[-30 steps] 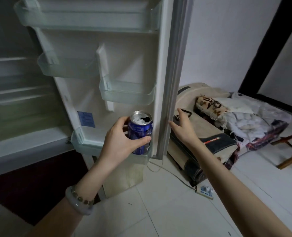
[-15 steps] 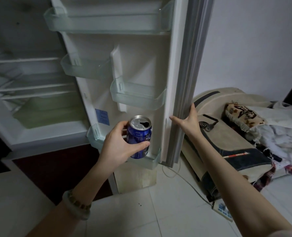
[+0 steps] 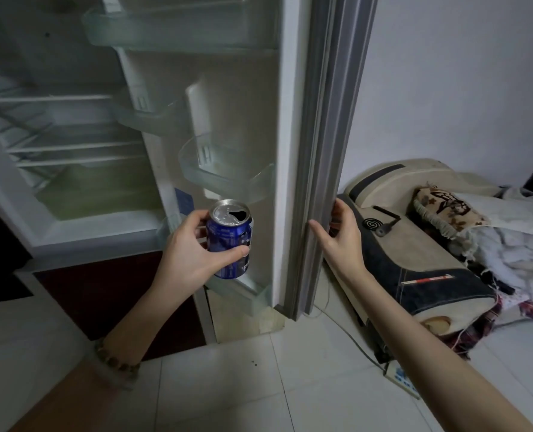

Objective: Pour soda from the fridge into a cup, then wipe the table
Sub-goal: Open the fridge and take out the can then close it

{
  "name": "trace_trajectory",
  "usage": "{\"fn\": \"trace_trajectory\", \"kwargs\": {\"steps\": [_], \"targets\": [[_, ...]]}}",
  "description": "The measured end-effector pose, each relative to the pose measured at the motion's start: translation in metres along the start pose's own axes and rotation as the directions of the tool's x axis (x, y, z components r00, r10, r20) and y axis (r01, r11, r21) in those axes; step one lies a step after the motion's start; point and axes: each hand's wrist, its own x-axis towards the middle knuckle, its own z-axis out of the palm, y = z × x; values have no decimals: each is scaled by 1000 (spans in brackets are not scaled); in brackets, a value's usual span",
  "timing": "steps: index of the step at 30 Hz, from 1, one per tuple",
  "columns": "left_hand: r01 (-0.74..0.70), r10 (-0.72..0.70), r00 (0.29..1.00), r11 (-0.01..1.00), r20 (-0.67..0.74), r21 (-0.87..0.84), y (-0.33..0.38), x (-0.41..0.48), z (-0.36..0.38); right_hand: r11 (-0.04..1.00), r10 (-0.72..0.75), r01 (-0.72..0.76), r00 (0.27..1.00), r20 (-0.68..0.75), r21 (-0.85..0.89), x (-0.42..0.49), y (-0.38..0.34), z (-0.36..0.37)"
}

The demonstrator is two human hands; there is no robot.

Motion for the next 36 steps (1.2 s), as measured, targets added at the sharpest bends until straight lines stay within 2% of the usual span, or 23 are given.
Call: {"fn": "trace_trajectory", "kwargs": {"steps": [4,8,12,15,20,25,30,33,36], "targets": [[-17,16,998,1000,-68,-13,-4,-20,-21,995,-102,101,994,-26,-10,-28,-12,8],[-9,9,995,1000,-103,6,-14,-45,-45,962,-273,273,961,-37,21,-59,-35,24],[3,4,987,999,-159,43,-21,-69,-71,914,-400,392,915,61,106,-86,-58,50],[11,6,979,996,-202,84,-28,-86,-97,858,-507,481,849,148,182,-97,-77,75],[92,-41,938,987,-345,132,-41,-114,-150,684,-729,704,662,171,192,-114,-104,131],[176,-93,868,976,-488,128,-50,-136,-199,433,-894,891,405,192,138,-125,-141,197],[241,-105,812,956,-574,165,-64,-151,-251,255,-958,961,236,165,110,-129,-178,253],[251,-104,792,954,-601,165,-72,-152,-281,167,-977,981,151,151,99,-128,-202,287],[268,-99,780,945,-617,186,-87,-147,-317,55,-983,992,34,178,116,-129,-229,320]]}}
